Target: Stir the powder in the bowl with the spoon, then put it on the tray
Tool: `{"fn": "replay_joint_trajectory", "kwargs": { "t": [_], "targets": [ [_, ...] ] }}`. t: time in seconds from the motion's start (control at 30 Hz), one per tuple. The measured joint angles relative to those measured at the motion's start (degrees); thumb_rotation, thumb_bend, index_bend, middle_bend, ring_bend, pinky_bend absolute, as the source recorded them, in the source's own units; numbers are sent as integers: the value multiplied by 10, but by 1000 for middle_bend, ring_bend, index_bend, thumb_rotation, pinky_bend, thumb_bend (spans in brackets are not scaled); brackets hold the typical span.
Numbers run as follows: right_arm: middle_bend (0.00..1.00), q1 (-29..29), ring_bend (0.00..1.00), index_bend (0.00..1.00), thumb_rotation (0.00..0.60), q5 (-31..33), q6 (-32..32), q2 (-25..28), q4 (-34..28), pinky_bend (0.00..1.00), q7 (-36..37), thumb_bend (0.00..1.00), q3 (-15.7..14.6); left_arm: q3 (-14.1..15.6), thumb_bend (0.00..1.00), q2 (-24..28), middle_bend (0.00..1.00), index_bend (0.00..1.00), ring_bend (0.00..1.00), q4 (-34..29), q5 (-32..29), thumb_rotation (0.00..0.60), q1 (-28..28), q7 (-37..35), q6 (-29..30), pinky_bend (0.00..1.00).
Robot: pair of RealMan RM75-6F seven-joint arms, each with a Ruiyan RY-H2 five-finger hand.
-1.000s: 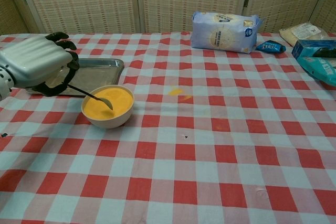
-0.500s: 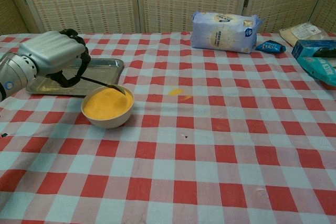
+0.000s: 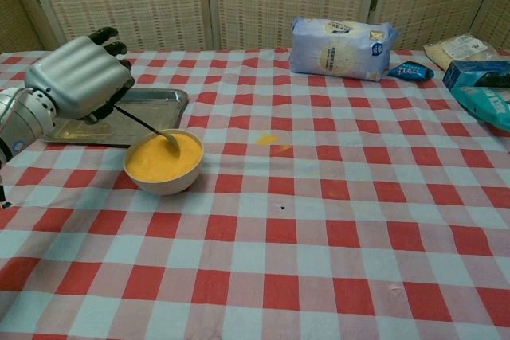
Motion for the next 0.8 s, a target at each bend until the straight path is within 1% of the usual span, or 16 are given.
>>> {"fn": "replay_joint_trajectory", "kwargs": {
  "t": [0.27, 0.63, 0.8],
  "targets": [
    [0, -2, 0, 0, 600, -5, 5, 3, -1, 0, 4, 147, -2, 16, 938, 4, 344, 769, 124, 2, 17, 600, 10, 20, 7, 34],
    [0, -5, 0, 0, 600, -17, 15, 8, -6, 0, 10, 147, -6, 45, 935, 33, 338, 769, 124, -29, 52, 600, 34, 48, 26, 31],
    [0, -6, 0, 0, 600, -22, 17, 9, -8, 0, 11, 147, -8, 50, 933, 40, 335, 769, 124, -40, 64, 600, 42, 53, 34, 31]
  ]
}}
